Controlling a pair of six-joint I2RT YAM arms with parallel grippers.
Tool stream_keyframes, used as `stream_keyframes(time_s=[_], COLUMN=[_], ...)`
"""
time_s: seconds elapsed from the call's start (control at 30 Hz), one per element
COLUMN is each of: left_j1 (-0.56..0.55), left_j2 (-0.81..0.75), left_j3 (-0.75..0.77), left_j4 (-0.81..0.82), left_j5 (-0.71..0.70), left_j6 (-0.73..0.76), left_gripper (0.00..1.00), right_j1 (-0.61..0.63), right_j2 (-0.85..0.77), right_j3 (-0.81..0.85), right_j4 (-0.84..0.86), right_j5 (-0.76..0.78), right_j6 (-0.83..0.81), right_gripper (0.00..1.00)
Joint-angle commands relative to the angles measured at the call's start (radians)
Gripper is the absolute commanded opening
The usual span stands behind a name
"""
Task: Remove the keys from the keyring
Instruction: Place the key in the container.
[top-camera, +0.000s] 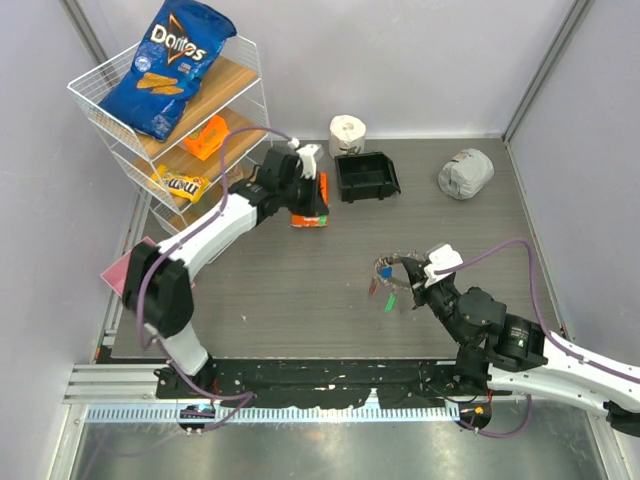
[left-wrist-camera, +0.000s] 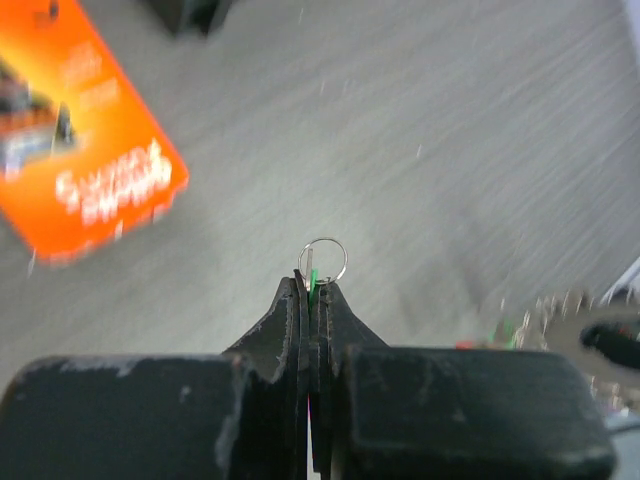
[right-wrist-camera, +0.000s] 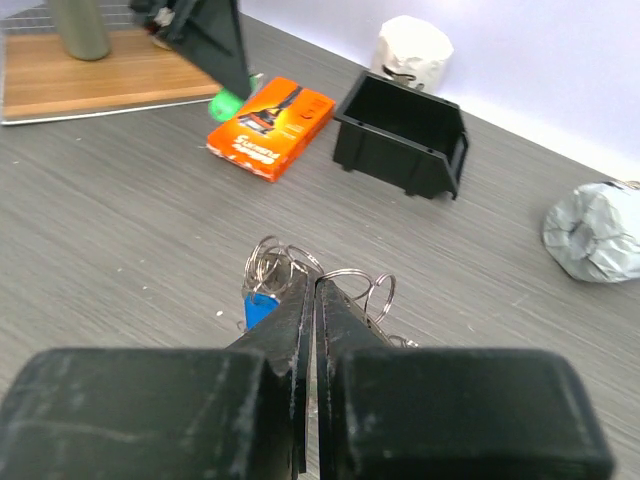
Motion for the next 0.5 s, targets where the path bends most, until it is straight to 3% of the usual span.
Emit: stream_keyframes(time_s=[0.0,0.23,0.4,0.47], left_j1=[0.008,0.022,0.021,0.021], left_j2=[0.181,0.535,0.75,0.821], left_j3=[0.249,0.62,0.893,1.007], left_j4=[0.267,0.402,0.364,0.353], left_j5=[0.038,0.029,-0.073,-0.109], left_j6=[-0.088,-0.204,-0.221,-0.221], left_gripper=[0.0,0.0,0.0,0.12], right_j1=[-0.004,-0.006,-0.015,-0.02], right_j2=[-0.035,-0.05,-0.029,-0.019], right_j3=[0.064,0.067,0.083,0.092], right_j4=[-0.018,-0.02,-0.003,0.003], right_j5=[0.122,0.116,0.116,0.104], right_j6=[0.013,-0.028,-0.062,-0.064], right_gripper=[0.05,0.05,0.05,0.05])
